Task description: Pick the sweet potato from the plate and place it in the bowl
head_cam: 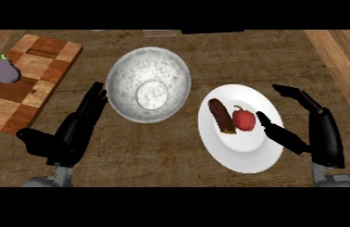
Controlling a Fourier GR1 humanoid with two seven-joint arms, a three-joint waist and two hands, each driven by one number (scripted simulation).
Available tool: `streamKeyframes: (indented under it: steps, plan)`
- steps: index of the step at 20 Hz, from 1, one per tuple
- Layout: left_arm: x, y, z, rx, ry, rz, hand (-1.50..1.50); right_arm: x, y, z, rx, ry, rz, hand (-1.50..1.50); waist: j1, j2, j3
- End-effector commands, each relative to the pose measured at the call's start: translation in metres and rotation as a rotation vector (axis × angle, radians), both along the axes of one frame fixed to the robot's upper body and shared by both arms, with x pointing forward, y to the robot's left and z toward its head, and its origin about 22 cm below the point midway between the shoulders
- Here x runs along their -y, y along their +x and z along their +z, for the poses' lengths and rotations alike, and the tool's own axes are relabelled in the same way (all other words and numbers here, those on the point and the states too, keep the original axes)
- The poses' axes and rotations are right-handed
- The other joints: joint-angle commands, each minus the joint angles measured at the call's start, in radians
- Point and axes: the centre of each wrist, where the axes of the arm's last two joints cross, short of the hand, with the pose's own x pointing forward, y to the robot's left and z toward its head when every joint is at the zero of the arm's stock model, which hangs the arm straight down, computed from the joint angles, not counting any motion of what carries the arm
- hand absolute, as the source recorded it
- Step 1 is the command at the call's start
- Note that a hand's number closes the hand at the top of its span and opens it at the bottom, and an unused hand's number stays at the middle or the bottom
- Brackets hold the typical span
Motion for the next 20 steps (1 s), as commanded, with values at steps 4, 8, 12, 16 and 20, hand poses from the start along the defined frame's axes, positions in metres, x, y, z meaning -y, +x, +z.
streamKeyframes:
  steps: [4,8,12,16,20]
  plan:
    - [0.032,0.009,-0.005,-0.029,-0.062,-0.116,0.00,-0.064,-0.045,-0.025,0.018,-0.305,0.104,-1.50,0.043,-0.001,0.001]
    - [0.032,0.009,-0.008,-0.046,-0.060,-0.134,0.00,-0.051,-0.038,-0.015,-0.103,-0.565,-0.080,-1.50,0.039,-0.004,-0.004]
    - [0.031,0.016,-0.003,-0.023,-0.061,-0.122,0.00,-0.075,-0.040,0.010,-0.266,-0.657,-0.197,-1.50,0.046,-0.004,-0.003]
    - [0.041,0.019,-0.010,-0.037,-0.078,-0.126,0.00,-0.122,-0.035,0.030,-0.440,-0.712,-0.213,-1.50,0.064,0.002,-0.002]
    - [0.023,0.018,0.002,-0.025,-0.043,-0.156,0.00,-0.159,-0.025,0.053,-0.589,-0.726,-0.231,-1.50,0.075,0.001,0.002]
